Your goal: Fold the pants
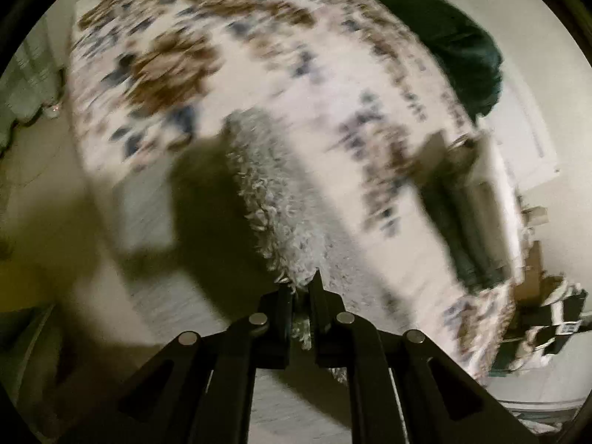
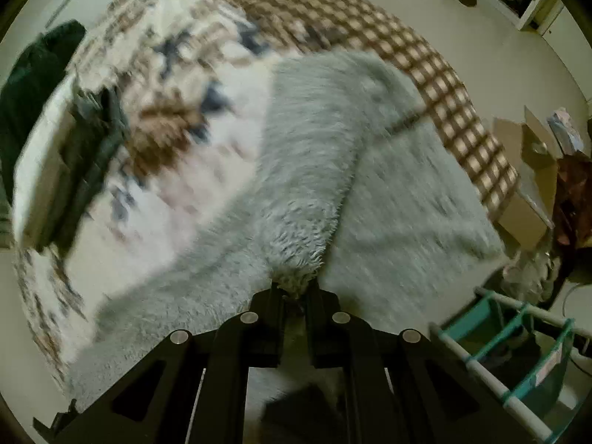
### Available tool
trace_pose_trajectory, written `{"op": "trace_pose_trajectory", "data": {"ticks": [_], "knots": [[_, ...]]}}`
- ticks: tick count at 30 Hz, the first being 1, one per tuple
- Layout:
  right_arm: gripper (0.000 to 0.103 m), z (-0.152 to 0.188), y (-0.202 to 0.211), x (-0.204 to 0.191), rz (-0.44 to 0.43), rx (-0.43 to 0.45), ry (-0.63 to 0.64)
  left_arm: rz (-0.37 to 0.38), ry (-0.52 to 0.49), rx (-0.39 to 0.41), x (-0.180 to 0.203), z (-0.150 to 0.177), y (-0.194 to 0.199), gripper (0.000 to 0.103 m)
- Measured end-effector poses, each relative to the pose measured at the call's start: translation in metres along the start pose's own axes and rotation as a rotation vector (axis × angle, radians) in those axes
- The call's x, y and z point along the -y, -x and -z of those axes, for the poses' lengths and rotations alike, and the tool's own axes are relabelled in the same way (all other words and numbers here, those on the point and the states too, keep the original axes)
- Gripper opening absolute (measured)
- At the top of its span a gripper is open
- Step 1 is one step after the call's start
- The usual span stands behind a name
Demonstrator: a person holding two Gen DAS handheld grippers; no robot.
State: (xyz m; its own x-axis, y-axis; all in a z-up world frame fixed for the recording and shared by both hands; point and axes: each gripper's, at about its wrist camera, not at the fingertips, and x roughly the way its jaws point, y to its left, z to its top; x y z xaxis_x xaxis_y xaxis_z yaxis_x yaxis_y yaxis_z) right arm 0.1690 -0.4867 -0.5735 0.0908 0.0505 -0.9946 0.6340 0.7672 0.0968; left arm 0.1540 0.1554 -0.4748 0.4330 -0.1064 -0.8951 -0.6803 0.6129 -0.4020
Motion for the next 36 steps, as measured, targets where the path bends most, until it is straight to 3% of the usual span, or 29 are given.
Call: {"op": "trace_pose_trajectory", "data": {"ticks": [6, 11, 13, 15, 16, 17, 18, 19, 21, 26, 27, 28, 30, 32, 36], "knots": [[0.009, 0.031, -0.053, 0.038, 0.066, -0.044, -0.024, -0.113, 0.039, -0.037, -0.066, 0.038, -0.034, 0.005], [0.01, 0.04, -0.081, 0.047, 0.087, -0.1, -0.003, -0.135, 0.067, -0.055, -0.094, 0.042, -0.045, 0.006], [0.017, 0.039, -0.085, 0.05, 0.073, -0.133, -0.016, -0.093, 0.076, -0.086, -0.096, 0.04, -0.044, 0.007], [0.039, 0.038, -0.08, 0.052, 0.058, -0.143, -0.024, -0.054, 0.091, -0.084, -0.094, 0.036, -0.035, 0.008], [0.046, 0.037, -0.076, 0.052, 0.044, -0.142, -0.026, -0.044, 0.093, -0.073, -0.093, 0.033, -0.029, 0.013], [0.062, 0.036, -0.072, 0.052, 0.018, -0.141, -0.027, -0.036, 0.098, -0.043, -0.092, 0.029, -0.021, 0.017], [0.073, 0.035, -0.067, 0.051, -0.007, -0.14, -0.027, -0.036, 0.102, -0.001, -0.09, 0.023, -0.013, 0.029], [0.074, 0.035, -0.064, 0.049, -0.023, -0.137, -0.023, -0.04, 0.107, 0.032, -0.089, 0.017, -0.008, 0.043], [0.074, 0.034, -0.058, 0.041, -0.025, -0.123, 0.005, -0.038, 0.117, 0.083, -0.09, 0.0, -0.006, 0.06], [0.074, 0.032, -0.061, 0.013, -0.016, -0.125, 0.041, -0.096, 0.088, 0.068, -0.093, -0.037, -0.048, 0.058], [0.074, 0.031, -0.063, 0.007, -0.012, -0.128, 0.045, -0.08, 0.063, 0.042, -0.092, -0.042, -0.061, 0.047], [0.074, 0.037, -0.063, -0.005, -0.008, -0.127, 0.048, -0.073, 0.03, 0.018, -0.091, -0.046, -0.069, 0.015], [0.074, 0.037, -0.064, -0.02, 0.001, -0.123, 0.058, -0.053, -0.04, 0.001, -0.086, -0.048, -0.072, 0.014], [0.074, 0.036, -0.062, -0.037, 0.005, -0.113, 0.059, -0.04, -0.073, 0.052, -0.088, -0.048, -0.056, 0.013], [0.074, 0.029, -0.06, -0.054, 0.001, -0.088, 0.056, -0.062, 0.015, 0.102, -0.126, -0.06, -0.029, 0.013]]}}
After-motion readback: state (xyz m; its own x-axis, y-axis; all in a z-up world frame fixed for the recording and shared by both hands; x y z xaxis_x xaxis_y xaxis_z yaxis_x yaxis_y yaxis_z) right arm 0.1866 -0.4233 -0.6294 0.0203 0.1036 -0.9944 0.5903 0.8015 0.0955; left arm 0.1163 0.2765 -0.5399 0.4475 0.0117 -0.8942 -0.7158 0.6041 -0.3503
